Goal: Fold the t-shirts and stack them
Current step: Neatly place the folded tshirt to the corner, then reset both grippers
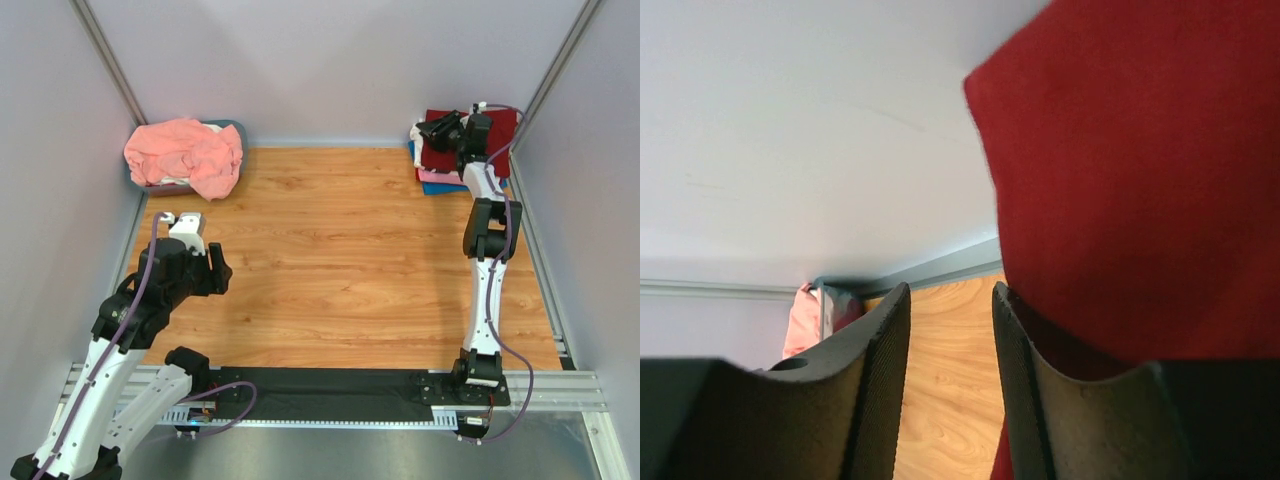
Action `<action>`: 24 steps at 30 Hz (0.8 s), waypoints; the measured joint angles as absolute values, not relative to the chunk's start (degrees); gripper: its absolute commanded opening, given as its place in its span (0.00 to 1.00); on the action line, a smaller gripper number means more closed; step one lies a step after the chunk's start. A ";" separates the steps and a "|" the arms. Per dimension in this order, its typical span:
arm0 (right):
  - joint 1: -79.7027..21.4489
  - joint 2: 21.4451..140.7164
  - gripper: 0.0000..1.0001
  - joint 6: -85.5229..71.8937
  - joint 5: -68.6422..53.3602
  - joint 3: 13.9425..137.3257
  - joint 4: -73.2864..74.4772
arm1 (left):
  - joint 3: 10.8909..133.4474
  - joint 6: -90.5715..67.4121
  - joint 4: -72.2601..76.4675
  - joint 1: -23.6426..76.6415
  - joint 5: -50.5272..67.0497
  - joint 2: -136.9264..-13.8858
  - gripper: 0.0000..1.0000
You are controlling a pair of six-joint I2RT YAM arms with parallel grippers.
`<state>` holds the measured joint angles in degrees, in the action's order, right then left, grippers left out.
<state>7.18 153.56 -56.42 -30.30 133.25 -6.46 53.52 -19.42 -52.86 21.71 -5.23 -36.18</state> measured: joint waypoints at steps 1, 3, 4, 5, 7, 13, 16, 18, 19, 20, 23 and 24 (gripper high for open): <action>7.18 153.56 0.49 -56.14 -30.39 133.53 -6.13 | 53.52 -19.42 -52.84 21.71 -5.23 -36.14 0.67; 7.16 153.10 0.64 -55.53 -30.59 133.97 -5.78 | 53.52 -19.42 -52.84 21.71 -5.23 -36.03 0.67; 7.14 152.55 0.68 -55.22 -30.70 133.97 -5.37 | 53.52 -19.42 -52.86 21.69 -5.23 -35.97 0.67; 7.07 151.72 0.70 -54.96 -30.94 133.97 -4.93 | 53.52 -19.42 -52.84 21.67 -5.23 -35.92 0.67; 6.92 149.75 0.76 -54.50 -31.27 133.95 -4.01 | 53.52 -19.42 -52.86 21.65 -5.21 -35.70 0.67; 6.22 137.69 0.85 -54.11 -33.58 133.38 -4.01 | 53.52 -19.42 -52.86 21.65 -5.21 -35.22 0.67; 5.37 130.43 0.87 -54.39 -36.21 133.29 -5.63 | 53.52 -19.42 -52.84 21.61 -5.21 -34.89 0.67; 4.58 124.60 0.89 -54.68 -38.41 131.26 -6.79 | 53.52 -19.42 -52.84 21.61 -5.21 -34.65 0.67; 4.14 121.10 0.90 -54.65 -39.48 129.01 -7.68 | 53.52 -19.42 -52.84 21.61 -5.21 -34.59 0.67; 3.64 116.53 0.92 -54.57 -40.25 124.86 -8.73 | 53.52 -19.42 -52.84 21.61 -5.21 -34.54 0.67; 1.39 101.75 0.94 -51.51 -40.34 108.44 -8.64 | 53.52 -19.42 -52.84 21.61 -5.19 -34.54 0.67; -0.03 96.44 0.94 -49.39 -39.38 102.41 -7.25 | 53.52 -19.42 -52.84 21.61 -5.19 -34.54 0.67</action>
<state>-0.03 96.44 -49.39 -39.38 102.41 -7.25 53.52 -19.42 -52.84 21.61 -5.19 -34.54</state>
